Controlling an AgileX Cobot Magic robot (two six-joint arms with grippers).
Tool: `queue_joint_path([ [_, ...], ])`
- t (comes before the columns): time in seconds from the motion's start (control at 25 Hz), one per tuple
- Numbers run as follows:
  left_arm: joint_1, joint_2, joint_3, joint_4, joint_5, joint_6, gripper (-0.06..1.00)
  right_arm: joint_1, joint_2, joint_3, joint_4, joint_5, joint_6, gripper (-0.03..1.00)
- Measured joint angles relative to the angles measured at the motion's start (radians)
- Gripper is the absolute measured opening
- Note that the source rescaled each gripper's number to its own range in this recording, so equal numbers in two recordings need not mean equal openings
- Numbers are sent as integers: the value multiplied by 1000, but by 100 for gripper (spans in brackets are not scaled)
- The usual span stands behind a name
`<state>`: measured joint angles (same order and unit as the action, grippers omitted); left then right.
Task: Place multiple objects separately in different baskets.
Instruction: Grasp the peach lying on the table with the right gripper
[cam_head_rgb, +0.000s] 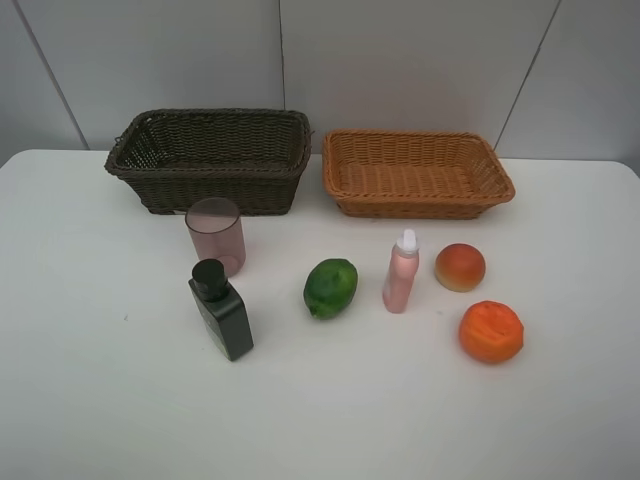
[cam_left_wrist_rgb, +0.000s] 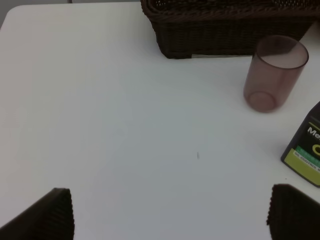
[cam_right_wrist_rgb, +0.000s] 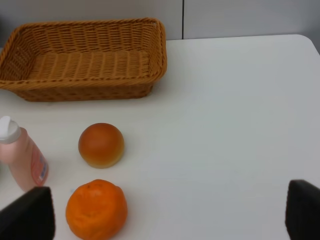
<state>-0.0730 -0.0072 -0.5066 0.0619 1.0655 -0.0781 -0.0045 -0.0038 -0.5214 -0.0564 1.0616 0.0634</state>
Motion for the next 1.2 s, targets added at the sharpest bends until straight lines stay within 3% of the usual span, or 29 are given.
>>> queue_joint_path([
  [1.2, 0, 0, 0, 0, 0, 0, 100, 0, 0, 0, 0, 0, 0, 99],
])
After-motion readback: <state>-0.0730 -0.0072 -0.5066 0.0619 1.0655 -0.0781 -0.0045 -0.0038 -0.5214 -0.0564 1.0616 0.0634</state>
